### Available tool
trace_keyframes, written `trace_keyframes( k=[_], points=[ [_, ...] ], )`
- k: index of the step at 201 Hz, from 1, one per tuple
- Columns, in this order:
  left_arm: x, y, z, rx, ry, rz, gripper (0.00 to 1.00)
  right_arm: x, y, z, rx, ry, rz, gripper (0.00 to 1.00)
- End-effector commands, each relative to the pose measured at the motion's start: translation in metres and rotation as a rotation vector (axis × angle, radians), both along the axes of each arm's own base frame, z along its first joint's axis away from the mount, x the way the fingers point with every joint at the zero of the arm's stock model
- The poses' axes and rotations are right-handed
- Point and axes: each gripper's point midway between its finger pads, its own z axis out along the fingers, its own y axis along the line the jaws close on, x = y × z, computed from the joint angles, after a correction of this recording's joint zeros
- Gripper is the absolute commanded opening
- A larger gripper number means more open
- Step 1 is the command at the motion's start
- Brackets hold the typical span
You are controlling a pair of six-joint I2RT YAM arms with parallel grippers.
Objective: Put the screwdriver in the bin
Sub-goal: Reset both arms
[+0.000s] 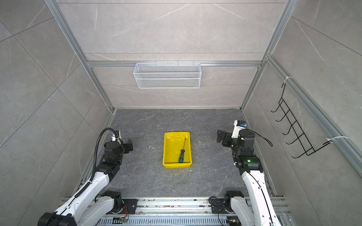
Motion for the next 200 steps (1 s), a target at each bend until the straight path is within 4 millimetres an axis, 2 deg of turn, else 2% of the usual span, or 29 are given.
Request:
trace_keyframes(
  k=[1, 32, 45, 73, 101, 139, 166, 200],
  points=[
    [0.018, 0.002, 0.018, -0.094, -0.129, -0.043, 1.0, 0.003, -0.01, 0.004, -0.091, -0.059, -0.022, 0.99],
    [0.025, 0.014, -0.007, -0.074, -0.106, -0.014, 1.0, 0.009, 0.002, -0.009, -0.129, -0.029, 0.069, 1.0],
    [0.029, 0.012, -0.015, -0.079, -0.095, -0.035, 1.0, 0.013, 0.012, -0.017, -0.154, -0.012, 0.148, 1.0],
    [0.035, 0.006, -0.026, -0.088, -0.059, -0.071, 1.0, 0.018, 0.019, -0.029, -0.126, 0.024, 0.191, 1.0],
    [0.039, 0.005, -0.029, -0.077, -0.054, -0.083, 1.0, 0.021, 0.016, -0.03, -0.134, -0.009, 0.173, 1.0],
    [0.045, 0.0, -0.034, -0.074, -0.041, -0.119, 1.0, 0.014, 0.0, -0.019, -0.179, -0.188, 0.063, 0.99],
    [0.049, -0.001, -0.039, -0.076, -0.022, -0.123, 1.0, 0.012, -0.005, -0.037, -0.222, -0.28, 0.035, 1.0],
    [0.053, -0.001, -0.041, -0.07, -0.023, -0.134, 1.0, 0.019, -0.008, -0.067, -0.224, -0.239, 0.022, 1.0]
  ],
)
